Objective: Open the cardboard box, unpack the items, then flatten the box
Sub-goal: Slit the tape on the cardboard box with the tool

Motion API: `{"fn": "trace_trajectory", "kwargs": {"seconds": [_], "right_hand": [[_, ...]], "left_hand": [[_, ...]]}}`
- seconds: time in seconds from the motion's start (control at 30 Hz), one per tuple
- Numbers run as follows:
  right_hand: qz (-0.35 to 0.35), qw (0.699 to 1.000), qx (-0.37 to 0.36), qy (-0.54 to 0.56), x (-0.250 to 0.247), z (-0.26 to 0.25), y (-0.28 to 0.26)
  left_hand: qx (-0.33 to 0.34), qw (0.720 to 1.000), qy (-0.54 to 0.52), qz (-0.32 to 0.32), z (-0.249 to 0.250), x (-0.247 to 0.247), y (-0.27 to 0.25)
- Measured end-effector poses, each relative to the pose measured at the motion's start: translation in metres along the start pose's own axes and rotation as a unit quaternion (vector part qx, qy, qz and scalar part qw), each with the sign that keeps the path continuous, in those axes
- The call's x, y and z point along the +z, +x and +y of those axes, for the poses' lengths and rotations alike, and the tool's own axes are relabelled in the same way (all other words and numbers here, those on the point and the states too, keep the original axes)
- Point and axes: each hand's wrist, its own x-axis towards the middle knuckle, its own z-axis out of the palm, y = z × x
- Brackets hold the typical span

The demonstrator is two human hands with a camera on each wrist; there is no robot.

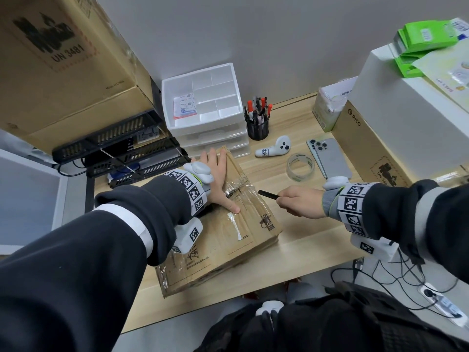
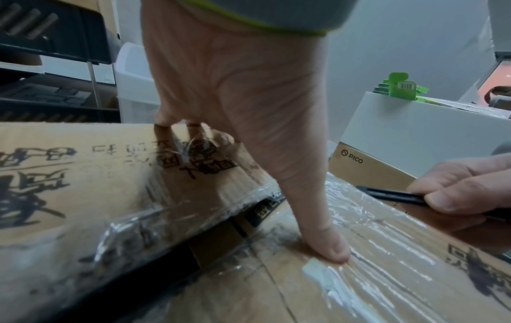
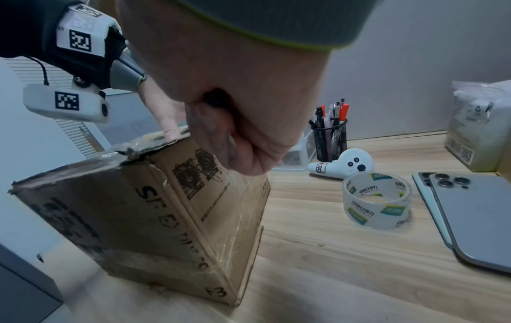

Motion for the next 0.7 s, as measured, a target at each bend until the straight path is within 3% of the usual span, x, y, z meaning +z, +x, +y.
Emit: {"fn": "trace_trajectory", "kwargs": {"seconds": [0.57,0.7], "right_hand": [[-0.026,0.999,-0.005,-0.023,-0.007,0.011,-0.013],[0.005,1.0,0.007,0.013,-0.011,0.021,-0.012]], "left_hand": [[0.001,1.0,0.0,-0.001,-0.001,0.002,-0.001],[0.009,1.0,0.001,-0.008,-0.002,0.002,-0.002]]}}
